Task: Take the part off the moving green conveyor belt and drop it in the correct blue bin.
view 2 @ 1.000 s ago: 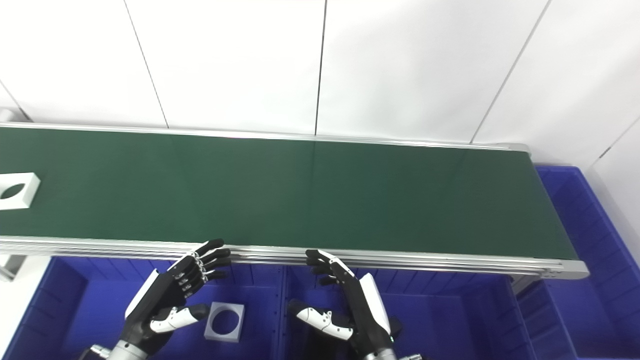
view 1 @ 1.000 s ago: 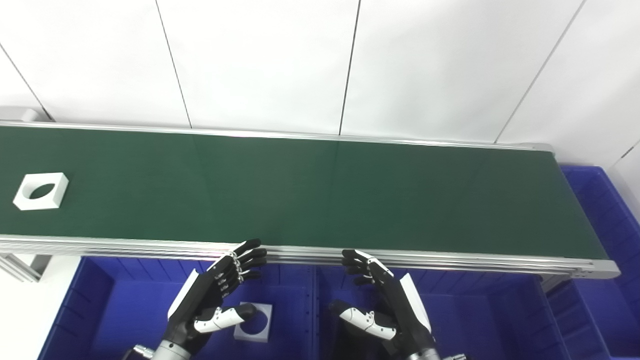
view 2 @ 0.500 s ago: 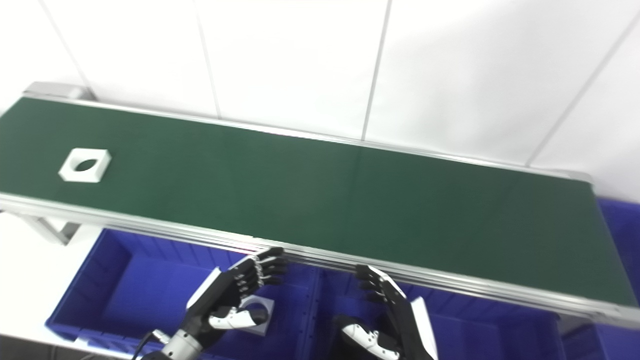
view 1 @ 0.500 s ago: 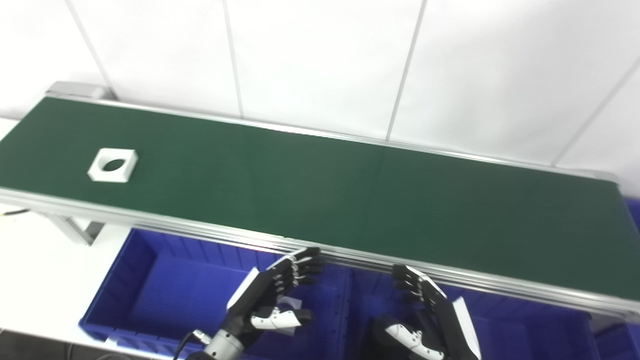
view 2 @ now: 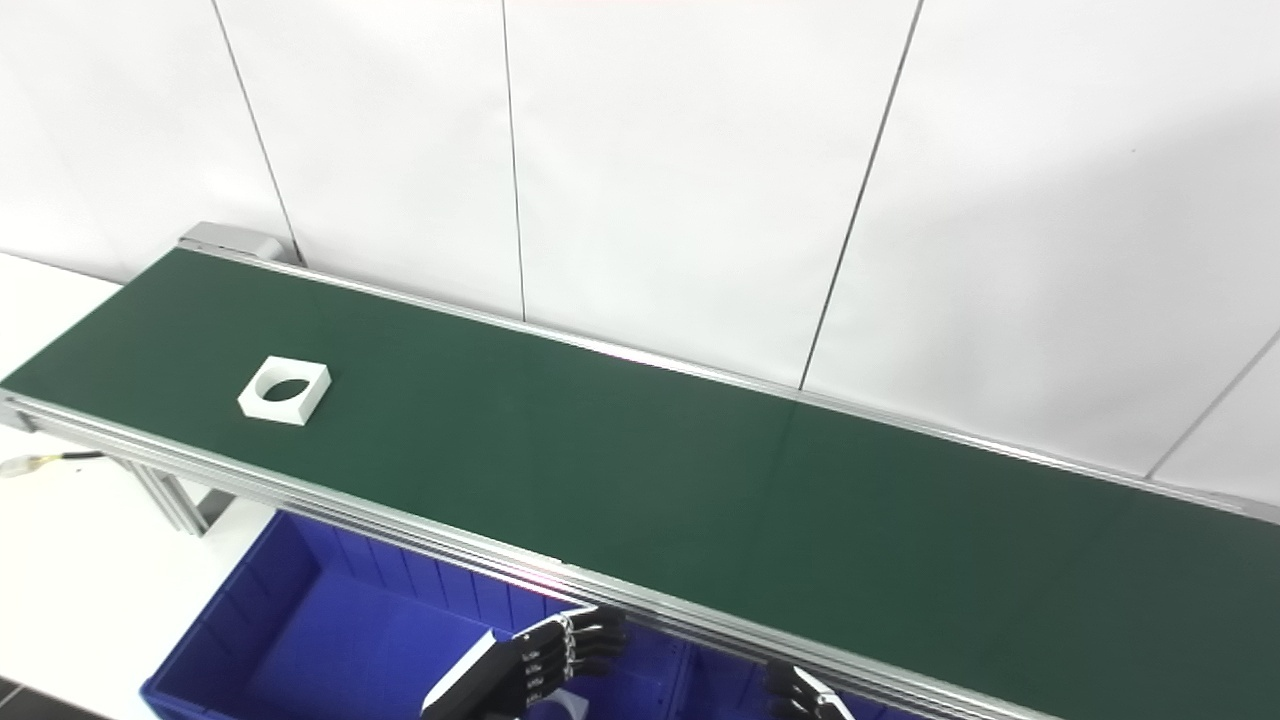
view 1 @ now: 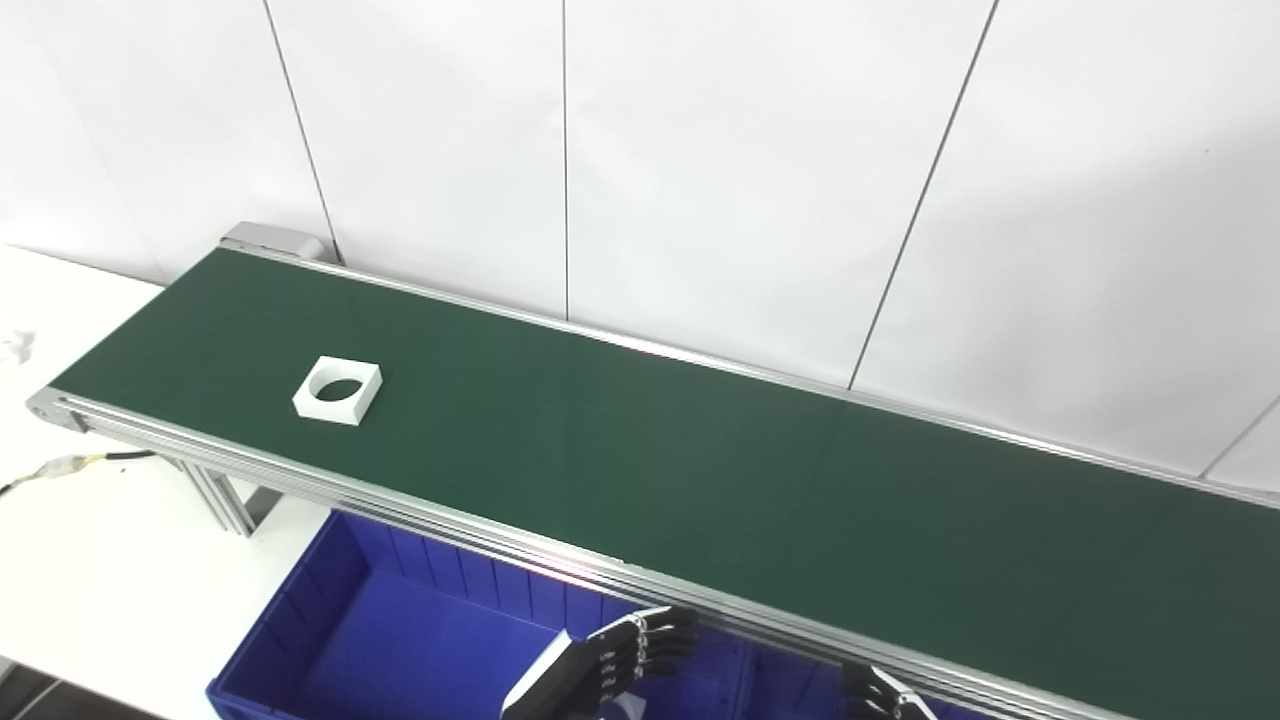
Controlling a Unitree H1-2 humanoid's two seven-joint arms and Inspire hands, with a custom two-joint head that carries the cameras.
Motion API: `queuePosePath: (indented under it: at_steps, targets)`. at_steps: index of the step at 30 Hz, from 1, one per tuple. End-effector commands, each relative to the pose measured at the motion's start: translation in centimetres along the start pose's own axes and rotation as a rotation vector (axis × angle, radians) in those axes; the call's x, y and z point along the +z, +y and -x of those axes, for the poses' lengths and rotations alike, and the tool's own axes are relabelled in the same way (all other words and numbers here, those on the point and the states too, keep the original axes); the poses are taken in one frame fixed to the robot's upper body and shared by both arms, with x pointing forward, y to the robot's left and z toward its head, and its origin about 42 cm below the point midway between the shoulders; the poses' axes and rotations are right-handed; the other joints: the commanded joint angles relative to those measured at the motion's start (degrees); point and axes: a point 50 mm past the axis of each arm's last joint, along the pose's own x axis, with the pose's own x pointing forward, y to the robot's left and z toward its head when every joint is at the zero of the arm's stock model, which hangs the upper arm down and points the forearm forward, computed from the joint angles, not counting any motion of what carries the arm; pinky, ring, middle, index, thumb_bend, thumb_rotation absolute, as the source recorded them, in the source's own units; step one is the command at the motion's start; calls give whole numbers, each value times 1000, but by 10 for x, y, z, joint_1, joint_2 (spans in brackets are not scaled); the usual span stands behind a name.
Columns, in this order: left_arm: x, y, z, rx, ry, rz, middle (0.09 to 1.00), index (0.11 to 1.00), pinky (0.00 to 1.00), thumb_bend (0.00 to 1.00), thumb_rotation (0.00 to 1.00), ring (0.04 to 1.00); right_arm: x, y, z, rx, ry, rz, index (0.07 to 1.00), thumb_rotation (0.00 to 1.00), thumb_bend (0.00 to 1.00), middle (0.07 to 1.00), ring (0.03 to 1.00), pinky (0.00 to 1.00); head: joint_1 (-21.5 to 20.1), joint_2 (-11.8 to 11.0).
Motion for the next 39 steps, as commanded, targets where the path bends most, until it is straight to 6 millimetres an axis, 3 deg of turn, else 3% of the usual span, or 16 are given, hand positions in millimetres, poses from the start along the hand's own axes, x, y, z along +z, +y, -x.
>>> queuePosePath:
  at_steps: [1,11,18,27,33,39]
  targets:
    - [12,0,-9,-5,-86,-28,818,831,792,975,381,820,8,-6,-5,-15,-80,-6,784,328,577,763,714,637,0,1]
    - [20,4,-11,-18,-101,-56,795,818,778,965,333,776,6,-6,-7,-10,-69,-12,794,268,548,768,718,644,15,-7]
    - [36,10,-11,-15,-134,-144,790,802,751,943,303,758,5,-6,-8,-3,-66,-16,800,276,543,771,721,641,22,-13]
    - [98,39,-10,44,-156,-389,750,749,648,935,293,711,3,-5,-12,0,-57,-18,802,296,547,771,721,647,30,-19]
    - [133,54,-11,72,-224,-464,744,737,705,927,273,746,2,-6,-15,2,-59,-18,803,291,544,770,724,650,34,-24]
    - [158,60,-17,53,-254,-528,754,743,718,913,330,758,0,-6,-18,3,-55,-19,802,297,546,768,722,649,39,-28]
